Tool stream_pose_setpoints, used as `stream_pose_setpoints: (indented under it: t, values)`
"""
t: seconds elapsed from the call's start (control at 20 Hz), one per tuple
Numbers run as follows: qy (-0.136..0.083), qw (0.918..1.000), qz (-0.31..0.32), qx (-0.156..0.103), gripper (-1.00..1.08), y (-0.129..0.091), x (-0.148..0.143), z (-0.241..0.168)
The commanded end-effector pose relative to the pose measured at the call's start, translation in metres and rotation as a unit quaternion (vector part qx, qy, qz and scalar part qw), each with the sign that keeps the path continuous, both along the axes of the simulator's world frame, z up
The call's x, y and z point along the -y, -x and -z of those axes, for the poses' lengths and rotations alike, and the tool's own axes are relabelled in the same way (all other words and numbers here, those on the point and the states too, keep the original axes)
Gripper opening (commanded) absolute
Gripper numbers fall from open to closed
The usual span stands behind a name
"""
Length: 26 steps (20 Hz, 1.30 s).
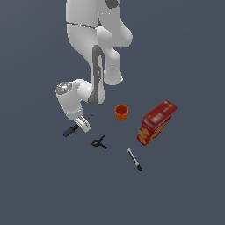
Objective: Pick up a designated object from a clutter of objects.
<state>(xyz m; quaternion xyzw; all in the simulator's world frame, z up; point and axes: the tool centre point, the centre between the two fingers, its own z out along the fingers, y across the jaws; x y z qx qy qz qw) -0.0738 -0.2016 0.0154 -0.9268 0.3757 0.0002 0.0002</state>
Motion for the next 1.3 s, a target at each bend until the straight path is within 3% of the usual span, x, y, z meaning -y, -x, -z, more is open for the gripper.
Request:
stream_pose_setpoints:
  t: [0.0,0.65,1.25]
  values:
    - [0.000,1.0000,0.000,0.000,-1.00,0.000,0.000,0.000]
    - [0.000,1.0000,0.000,0.000,-1.00,-0.006,-0.003,-0.018]
    - [0.001,1.0000,0.001,0.000,-1.00,-0.035,-0.018,-0.106]
